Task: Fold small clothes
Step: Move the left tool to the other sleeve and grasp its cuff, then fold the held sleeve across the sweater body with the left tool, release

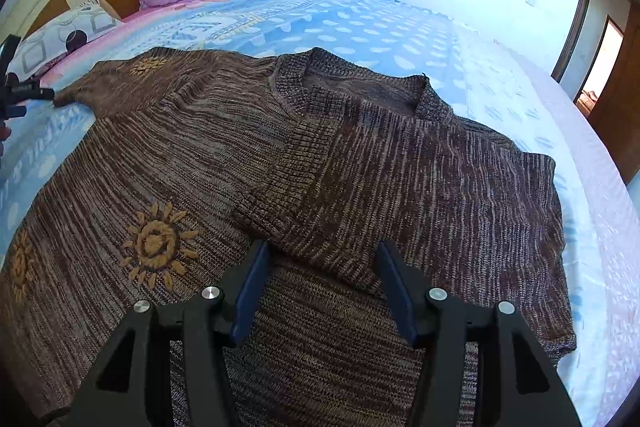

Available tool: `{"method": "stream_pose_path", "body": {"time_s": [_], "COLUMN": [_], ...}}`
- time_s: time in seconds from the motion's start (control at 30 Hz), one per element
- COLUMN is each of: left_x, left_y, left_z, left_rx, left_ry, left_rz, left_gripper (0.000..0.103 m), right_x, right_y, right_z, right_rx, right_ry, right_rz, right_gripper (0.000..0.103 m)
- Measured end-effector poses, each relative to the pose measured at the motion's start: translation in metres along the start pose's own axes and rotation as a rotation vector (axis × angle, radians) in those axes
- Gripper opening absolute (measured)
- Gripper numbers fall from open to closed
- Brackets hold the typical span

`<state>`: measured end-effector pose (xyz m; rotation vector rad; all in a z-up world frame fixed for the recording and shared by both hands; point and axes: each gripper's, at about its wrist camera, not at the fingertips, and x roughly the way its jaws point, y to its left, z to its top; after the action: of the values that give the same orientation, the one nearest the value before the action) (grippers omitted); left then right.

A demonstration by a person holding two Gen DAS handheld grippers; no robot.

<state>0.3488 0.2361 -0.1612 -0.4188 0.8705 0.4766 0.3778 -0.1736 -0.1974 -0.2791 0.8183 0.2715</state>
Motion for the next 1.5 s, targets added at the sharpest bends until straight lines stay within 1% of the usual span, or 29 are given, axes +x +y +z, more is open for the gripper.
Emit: {"method": "stream_pose_path", "body": {"time_s": [0.03, 0.1, 0.13, 0.17, 0.27, 0.4, 0.5, 0.53, 0.57, 0.6, 0.63, 0.7, 0.77, 0.87, 0.97, 1.1, 1.23, 1.33, 1.5], "left_x": [0.002, 0.006, 0.008, 0.010, 0.018, 0.022, 0.027, 0.028, 0.029, 0.031, 0.033, 0.032, 0.022, 0.005, -0.010, -0.030, -0.050, -0.067, -0.091], "left_y": [0.004, 0.006, 0.006, 0.006, 0.002, -0.006, -0.010, -0.011, -0.013, -0.014, -0.013, -0.012, -0.011, -0.012, -0.016, -0.033, -0.058, -0.088, -0.134], "left_z": [0.002, 0.004, 0.004, 0.005, 0.008, 0.011, 0.013, 0.014, 0.015, 0.016, 0.017, 0.019, 0.022, 0.032, 0.040, 0.048, 0.049, 0.044, 0.029], "left_rx": [-0.049, -0.119, -0.138, -0.165, -0.210, -0.215, -0.210, -0.203, -0.191, -0.188, -0.190, -0.195, -0.187, -0.171, -0.157, -0.131, -0.101, -0.048, 0.035], "left_ry": [0.015, 0.044, 0.050, 0.056, 0.083, 0.082, 0.083, 0.073, 0.064, 0.060, 0.065, 0.058, -0.003, -0.053, -0.084, -0.112, -0.132, -0.140, -0.144], "left_rz": [-0.046, -0.097, -0.111, -0.134, -0.178, -0.190, -0.183, -0.172, -0.163, -0.170, -0.192, -0.199, -0.210, -0.240, -0.266, -0.313, -0.380, -0.440, -0.514], "left_gripper": [0.098, 0.097, 0.092, 0.085, 0.076, 0.074, 0.069, 0.062, 0.049, 0.035, 0.009, 0.010, 0.010, 0.009, 0.009, 0.009, 0.009, 0.009, 0.009], "right_x": [0.000, 0.003, 0.002, 0.002, -0.002, -0.002, -0.003, -0.003, -0.003, -0.003, -0.003, -0.003, -0.003, -0.003, -0.003, -0.003, -0.003, -0.003, -0.003], "right_y": [0.002, 0.002, 0.004, 0.003, 0.000, 0.003, 0.004, 0.004, 0.004, 0.004, 0.004, 0.004, 0.004, 0.004, 0.003, 0.003, 0.002, 0.001, 0.000], "right_z": [0.000, 0.002, 0.003, 0.002, -0.002, -0.003, -0.003, -0.003, -0.003, -0.003, -0.003, -0.003, -0.003, -0.003, -0.004, -0.004, -0.004, -0.004, -0.005], "right_rx": [-0.006, -0.009, -0.008, -0.006, -0.004, -0.010, -0.014, -0.013, -0.012, -0.012, -0.011, -0.012, -0.012, -0.007, -0.004, -0.003, 0.003, 0.007, 0.007], "right_ry": [-0.003, -0.007, -0.009, -0.009, -0.013, -0.019, -0.022, -0.023, -0.024, -0.024, -0.025, -0.026, -0.027, -0.027, -0.027, -0.030, -0.033, -0.034, -0.035], "right_rz": [-0.009, -0.018, -0.019, -0.018, -0.021, -0.043, -0.053, -0.054, -0.055, -0.057, -0.059, -0.064, -0.068, -0.066, -0.064, -0.068, -0.065, -0.061, -0.060], "right_gripper": [0.057, 0.058, 0.058, 0.058, 0.059, 0.062, 0.063, 0.063, 0.063, 0.063, 0.064, 0.065, 0.065, 0.066, 0.066, 0.067, 0.067, 0.068, 0.068]}}
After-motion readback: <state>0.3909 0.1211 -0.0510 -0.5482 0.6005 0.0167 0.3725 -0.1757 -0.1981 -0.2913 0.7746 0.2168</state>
